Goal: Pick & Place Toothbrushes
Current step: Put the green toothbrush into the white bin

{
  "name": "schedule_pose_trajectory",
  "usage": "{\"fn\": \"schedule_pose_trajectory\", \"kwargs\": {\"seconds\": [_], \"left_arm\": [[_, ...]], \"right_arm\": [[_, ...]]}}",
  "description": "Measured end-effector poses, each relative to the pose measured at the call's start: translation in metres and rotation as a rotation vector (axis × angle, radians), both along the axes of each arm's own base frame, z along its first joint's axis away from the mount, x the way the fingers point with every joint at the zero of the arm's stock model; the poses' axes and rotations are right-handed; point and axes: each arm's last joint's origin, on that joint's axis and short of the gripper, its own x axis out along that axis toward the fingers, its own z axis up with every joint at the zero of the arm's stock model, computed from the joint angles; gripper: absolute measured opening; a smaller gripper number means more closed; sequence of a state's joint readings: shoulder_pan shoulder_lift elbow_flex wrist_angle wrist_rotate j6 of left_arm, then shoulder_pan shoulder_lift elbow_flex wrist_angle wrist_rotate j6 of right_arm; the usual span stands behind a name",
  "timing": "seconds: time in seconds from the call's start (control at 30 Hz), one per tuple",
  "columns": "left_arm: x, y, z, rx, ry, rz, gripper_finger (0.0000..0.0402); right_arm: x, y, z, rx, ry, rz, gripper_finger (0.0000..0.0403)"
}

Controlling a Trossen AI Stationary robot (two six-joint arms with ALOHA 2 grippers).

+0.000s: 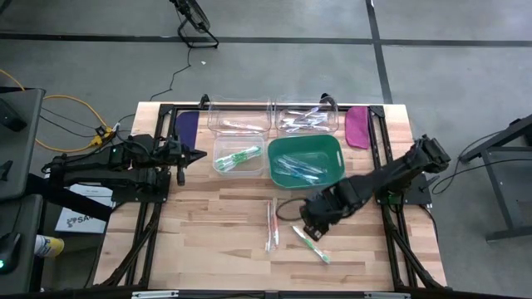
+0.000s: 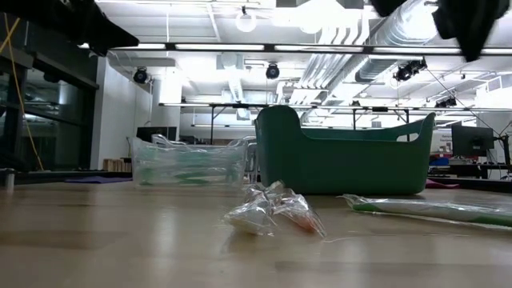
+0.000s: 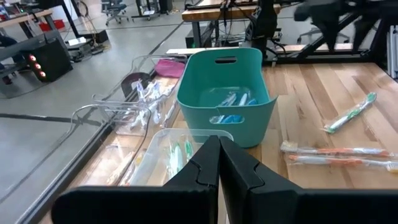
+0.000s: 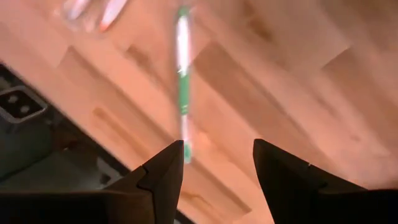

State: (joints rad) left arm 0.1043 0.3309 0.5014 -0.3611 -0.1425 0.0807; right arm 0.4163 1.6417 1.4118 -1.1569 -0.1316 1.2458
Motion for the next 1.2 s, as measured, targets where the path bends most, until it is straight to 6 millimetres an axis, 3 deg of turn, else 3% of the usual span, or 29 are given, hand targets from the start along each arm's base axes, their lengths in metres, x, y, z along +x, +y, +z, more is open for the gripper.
{"fn": "schedule_pose_trajectory", "kwargs": {"seconds": [0.3, 0.5, 0.77, 1.2], "left_arm": [[0.0, 0.0, 0.0, -0.051, -0.012, 0.001, 0.0003], [0.0, 0.0, -0.001, -0.063, -0.006, 0.003, 0.0003], [-0.001, -0.001, -0.006, -0.109, 0.041, 0.005, 0.0003], [-0.001, -0.002, -0.006, -0.144, 0.036, -0.027, 0.0003]], "right_arm": [[-0.011, 0.042, -0.016, 0.041, -0.084, -0.053, 0.0189], [-0.024, 0.064, -0.034, 0.051, -0.118, -0.074, 0.0212], [-0.039, 0.072, -0.057, 0.014, -0.113, 0.021, 0.0234], [-0.022, 0.084, -0.095, 0.012, -0.231, 0.105, 0.0233]]}}
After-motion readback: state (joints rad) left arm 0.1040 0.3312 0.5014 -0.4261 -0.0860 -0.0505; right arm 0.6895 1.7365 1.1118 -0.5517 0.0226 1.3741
